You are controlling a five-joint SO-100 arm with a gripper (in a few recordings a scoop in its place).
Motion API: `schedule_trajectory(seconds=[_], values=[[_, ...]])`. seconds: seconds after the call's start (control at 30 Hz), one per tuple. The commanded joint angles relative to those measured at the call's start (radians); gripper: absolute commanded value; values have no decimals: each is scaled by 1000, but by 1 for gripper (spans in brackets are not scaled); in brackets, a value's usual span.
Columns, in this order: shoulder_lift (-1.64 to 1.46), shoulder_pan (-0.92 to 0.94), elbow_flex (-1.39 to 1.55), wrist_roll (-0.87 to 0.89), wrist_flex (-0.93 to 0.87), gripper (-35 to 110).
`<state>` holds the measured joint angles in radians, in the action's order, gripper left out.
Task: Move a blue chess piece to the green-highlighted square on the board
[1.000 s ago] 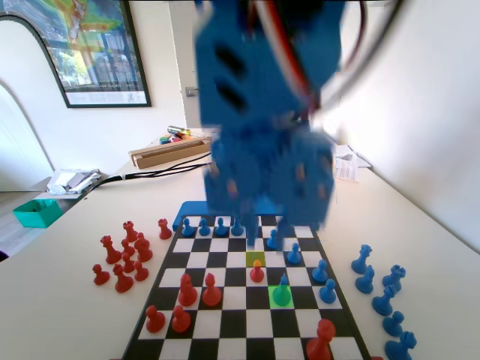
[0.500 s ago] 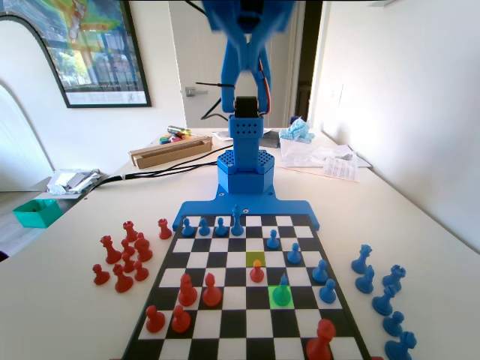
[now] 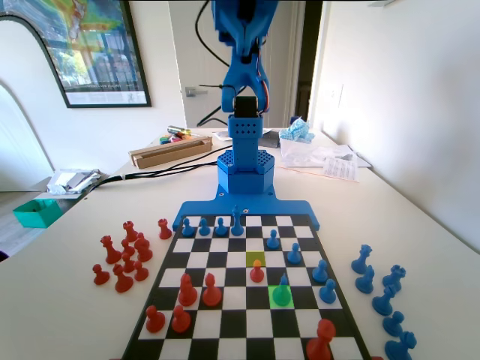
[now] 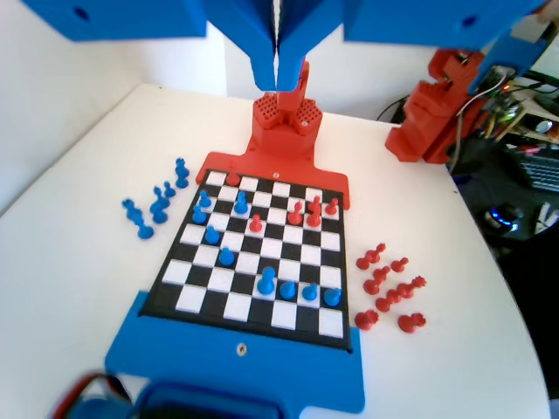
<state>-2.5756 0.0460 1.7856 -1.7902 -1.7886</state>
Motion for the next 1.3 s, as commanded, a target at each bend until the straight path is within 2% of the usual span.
schedule_trajectory(seconds=[0.0,0.37,0.73,1.27], values=[[-156,-2,153,-31,66,1],[-360,-11,376,-40,196,1],[-477,-17,390,-20,219,1],[-479,-11,391,-14,218,2]])
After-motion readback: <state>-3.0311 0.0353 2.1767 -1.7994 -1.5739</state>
